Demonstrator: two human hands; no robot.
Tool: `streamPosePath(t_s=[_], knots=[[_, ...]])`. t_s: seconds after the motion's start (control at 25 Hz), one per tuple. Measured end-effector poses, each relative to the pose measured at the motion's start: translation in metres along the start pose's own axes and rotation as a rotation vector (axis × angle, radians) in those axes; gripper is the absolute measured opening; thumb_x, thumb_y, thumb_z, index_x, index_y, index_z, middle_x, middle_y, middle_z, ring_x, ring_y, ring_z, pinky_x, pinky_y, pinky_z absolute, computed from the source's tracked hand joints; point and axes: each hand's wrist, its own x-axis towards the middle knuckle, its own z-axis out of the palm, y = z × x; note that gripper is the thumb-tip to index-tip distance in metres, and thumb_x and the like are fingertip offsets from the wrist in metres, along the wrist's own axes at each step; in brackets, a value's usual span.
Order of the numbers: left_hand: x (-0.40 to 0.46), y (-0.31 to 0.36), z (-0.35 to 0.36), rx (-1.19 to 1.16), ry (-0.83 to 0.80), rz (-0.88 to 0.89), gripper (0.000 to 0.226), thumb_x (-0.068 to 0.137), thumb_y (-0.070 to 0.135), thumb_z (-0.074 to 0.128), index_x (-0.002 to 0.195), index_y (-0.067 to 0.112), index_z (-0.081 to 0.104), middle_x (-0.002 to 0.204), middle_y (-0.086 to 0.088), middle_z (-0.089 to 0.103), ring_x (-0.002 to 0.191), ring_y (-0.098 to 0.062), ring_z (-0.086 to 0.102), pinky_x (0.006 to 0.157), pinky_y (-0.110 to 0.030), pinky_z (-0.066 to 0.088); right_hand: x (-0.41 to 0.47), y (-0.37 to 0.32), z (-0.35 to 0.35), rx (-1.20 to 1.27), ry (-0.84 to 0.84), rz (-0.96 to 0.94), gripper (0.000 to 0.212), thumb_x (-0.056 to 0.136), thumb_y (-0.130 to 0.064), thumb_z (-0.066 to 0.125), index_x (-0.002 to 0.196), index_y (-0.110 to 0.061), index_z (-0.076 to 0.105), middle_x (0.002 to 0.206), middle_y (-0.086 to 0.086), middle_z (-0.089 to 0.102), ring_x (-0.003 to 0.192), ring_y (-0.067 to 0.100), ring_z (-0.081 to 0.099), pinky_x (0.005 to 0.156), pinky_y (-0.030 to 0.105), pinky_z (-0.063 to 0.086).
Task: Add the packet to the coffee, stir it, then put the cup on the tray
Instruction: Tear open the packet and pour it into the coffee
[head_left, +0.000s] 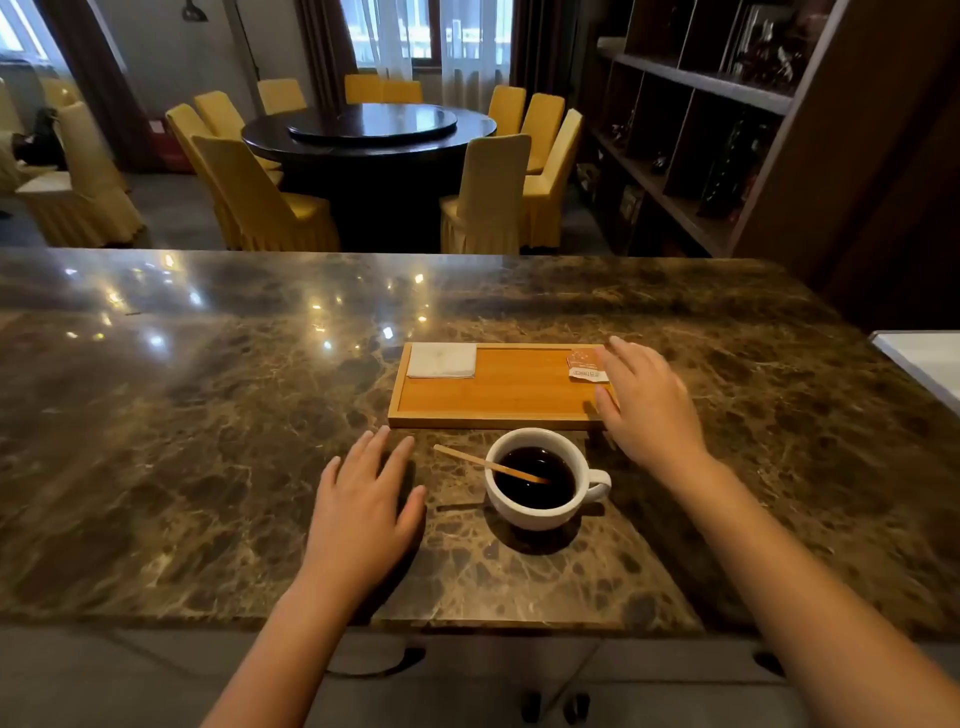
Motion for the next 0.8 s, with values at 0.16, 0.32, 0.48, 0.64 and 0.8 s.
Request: streamPosePath(t_s=[0.16, 0.32, 0.48, 0.64, 0.8], knots=[[-0.002, -0.001, 0.017, -0.018, -0.071, -0.093, 0.069, 0.078, 0.058, 0.013, 0.139, 0.027, 0.025, 0.150, -0.009, 0.021, 0.138, -0.021, 0.010, 0.110, -0.050, 0.012, 0.031, 0.001, 0.022, -0.043, -0.185, -0.035, 0.047, 0.095, -0.029, 0.045, 0.139, -0.019, 0.034, 0.149, 0.003, 0.037, 0.140, 0.021, 0.028, 0.110, 0.045, 0.031], [-0.002, -0.005, 0.019, -0.035, -0.051, -0.114, 0.069, 0.078, 0.058, 0.014, 0.139, 0.028, 0.025, 0.150, -0.006, 0.020, 0.138, -0.019, 0.008, 0.111, -0.048, 0.009, 0.042, 0.007, 0.040, -0.052, -0.261, -0.018, 0.046, 0.095, -0.031, 0.043, 0.139, -0.018, 0.038, 0.147, 0.001, 0.041, 0.137, 0.019, 0.032, 0.109, 0.045, 0.032], [-0.003, -0.004, 0.021, -0.045, -0.049, -0.121, 0.066, 0.080, 0.057, 0.017, 0.139, 0.029, 0.026, 0.150, -0.006, 0.022, 0.138, -0.019, 0.009, 0.111, -0.049, 0.010, 0.045, 0.008, 0.048, 0.070, -0.199, 0.038, 0.036, 0.094, -0.030, 0.048, 0.127, -0.018, 0.052, 0.131, 0.003, 0.059, 0.122, 0.023, 0.050, 0.103, 0.047, 0.037], [-0.003, -0.004, 0.021, -0.055, -0.048, -0.127, 0.066, 0.079, 0.058, 0.017, 0.139, 0.029, 0.026, 0.150, -0.005, 0.021, 0.138, -0.017, 0.008, 0.111, -0.048, 0.009, 0.052, 0.008, 0.048, 0.198, -0.084, 0.203, 0.017, 0.089, -0.029, 0.058, 0.092, -0.014, 0.065, 0.099, 0.007, 0.068, 0.098, 0.025, 0.060, 0.097, 0.044, 0.039], [-0.004, -0.004, 0.020, -0.070, -0.042, -0.129, 0.066, 0.079, 0.059, 0.017, 0.138, 0.030, 0.026, 0.150, -0.004, 0.021, 0.138, -0.016, 0.008, 0.111, -0.048, 0.009, 0.057, 0.014, 0.050, 0.241, -0.063, 0.341, 0.027, 0.080, -0.035, 0.069, 0.097, -0.016, 0.060, 0.112, 0.010, 0.061, 0.110, 0.028, 0.052, 0.097, 0.045, 0.039]])
